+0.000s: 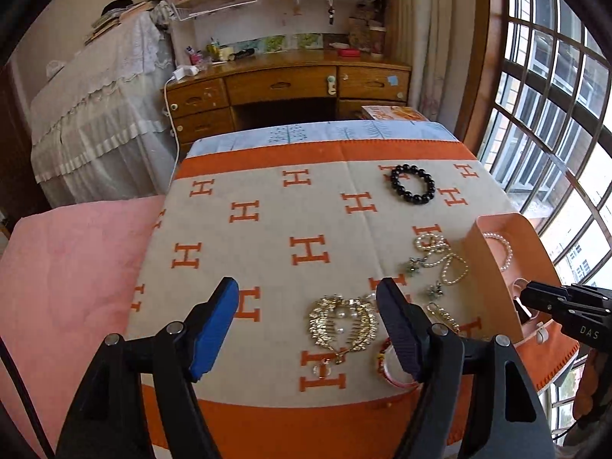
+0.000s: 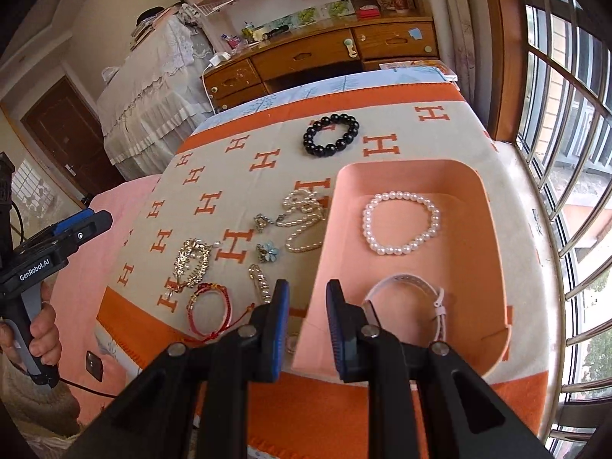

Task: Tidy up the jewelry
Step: 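Grasp the gold hair comb with the left gripper while the right grasps the red bangle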

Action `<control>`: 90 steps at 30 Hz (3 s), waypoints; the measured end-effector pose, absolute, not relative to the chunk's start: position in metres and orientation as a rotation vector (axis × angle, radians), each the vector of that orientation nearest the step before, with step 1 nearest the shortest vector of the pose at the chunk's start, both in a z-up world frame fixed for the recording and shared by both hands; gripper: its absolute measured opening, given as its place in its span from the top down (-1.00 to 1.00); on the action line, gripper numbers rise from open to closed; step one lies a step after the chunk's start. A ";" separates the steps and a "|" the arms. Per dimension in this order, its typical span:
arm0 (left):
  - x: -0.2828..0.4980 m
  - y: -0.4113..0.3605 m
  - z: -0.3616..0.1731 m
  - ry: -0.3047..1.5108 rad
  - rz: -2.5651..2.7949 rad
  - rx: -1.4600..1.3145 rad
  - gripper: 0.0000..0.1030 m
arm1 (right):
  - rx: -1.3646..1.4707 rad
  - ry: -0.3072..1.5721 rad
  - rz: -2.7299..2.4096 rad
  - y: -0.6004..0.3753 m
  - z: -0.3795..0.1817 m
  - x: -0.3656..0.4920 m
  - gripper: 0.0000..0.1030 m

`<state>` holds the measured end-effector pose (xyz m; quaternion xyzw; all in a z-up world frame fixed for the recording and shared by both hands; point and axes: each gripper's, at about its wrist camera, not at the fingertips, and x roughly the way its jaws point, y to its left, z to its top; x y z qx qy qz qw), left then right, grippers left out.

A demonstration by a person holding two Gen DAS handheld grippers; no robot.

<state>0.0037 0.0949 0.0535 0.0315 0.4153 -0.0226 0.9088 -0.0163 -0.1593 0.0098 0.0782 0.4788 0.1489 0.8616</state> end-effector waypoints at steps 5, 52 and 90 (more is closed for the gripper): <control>0.004 0.113 0.037 0.900 -0.023 0.049 -0.42 | 0.090 1.018 0.374 -0.122 0.008 -0.014 0.30; 0.105 0.041 -0.068 1.141 -0.722 0.687 0.22 | -0.026 1.181 0.444 -0.065 -0.059 -0.002 0.88; 0.087 0.046 -0.055 1.108 -0.602 0.669 0.80 | 0.043 1.043 0.457 -0.084 -0.019 -0.034 0.88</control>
